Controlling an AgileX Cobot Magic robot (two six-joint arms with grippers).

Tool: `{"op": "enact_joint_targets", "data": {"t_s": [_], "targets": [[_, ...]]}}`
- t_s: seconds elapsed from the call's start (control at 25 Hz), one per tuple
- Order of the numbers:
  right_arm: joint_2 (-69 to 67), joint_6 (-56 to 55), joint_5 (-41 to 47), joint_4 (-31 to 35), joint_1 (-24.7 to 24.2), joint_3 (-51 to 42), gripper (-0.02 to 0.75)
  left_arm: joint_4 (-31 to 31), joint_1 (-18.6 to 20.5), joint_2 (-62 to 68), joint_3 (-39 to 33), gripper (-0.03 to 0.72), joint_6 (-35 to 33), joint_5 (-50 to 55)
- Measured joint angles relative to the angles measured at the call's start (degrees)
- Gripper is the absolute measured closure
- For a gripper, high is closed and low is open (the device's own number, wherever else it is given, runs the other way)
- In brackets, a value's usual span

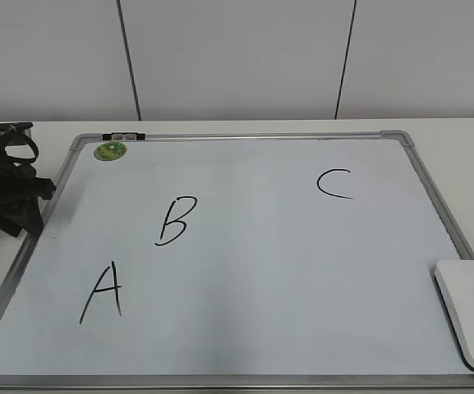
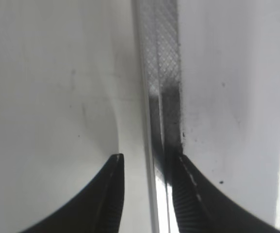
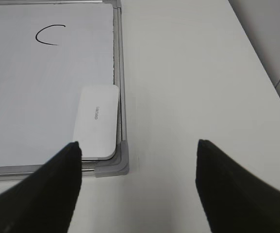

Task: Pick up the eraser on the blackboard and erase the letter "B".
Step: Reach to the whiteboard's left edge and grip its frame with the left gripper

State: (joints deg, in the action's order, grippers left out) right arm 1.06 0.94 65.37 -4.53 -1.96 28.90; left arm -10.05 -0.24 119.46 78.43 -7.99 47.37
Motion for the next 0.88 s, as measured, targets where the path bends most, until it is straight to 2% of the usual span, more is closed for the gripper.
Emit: {"op": "enact_joint_targets", "data": {"t_s": [0.64,0.72,0.88], "targets": [[0.0,0.0,0.0,0.0,0.0,0.0,0.174,0.04,0.0,0.52,0.23,0.461,0.0,-0.11],[0.0,0.0,0.0,0.0,0.0,0.0,0.174,-0.21,0.0,0.63,0.23,0.494,0.0,0.13],[0.0,0.0,0.0,0.0,0.0,0.0,0.174,-1.1,0.0,0.9,0.62,0.651,0.0,0.77]]}}
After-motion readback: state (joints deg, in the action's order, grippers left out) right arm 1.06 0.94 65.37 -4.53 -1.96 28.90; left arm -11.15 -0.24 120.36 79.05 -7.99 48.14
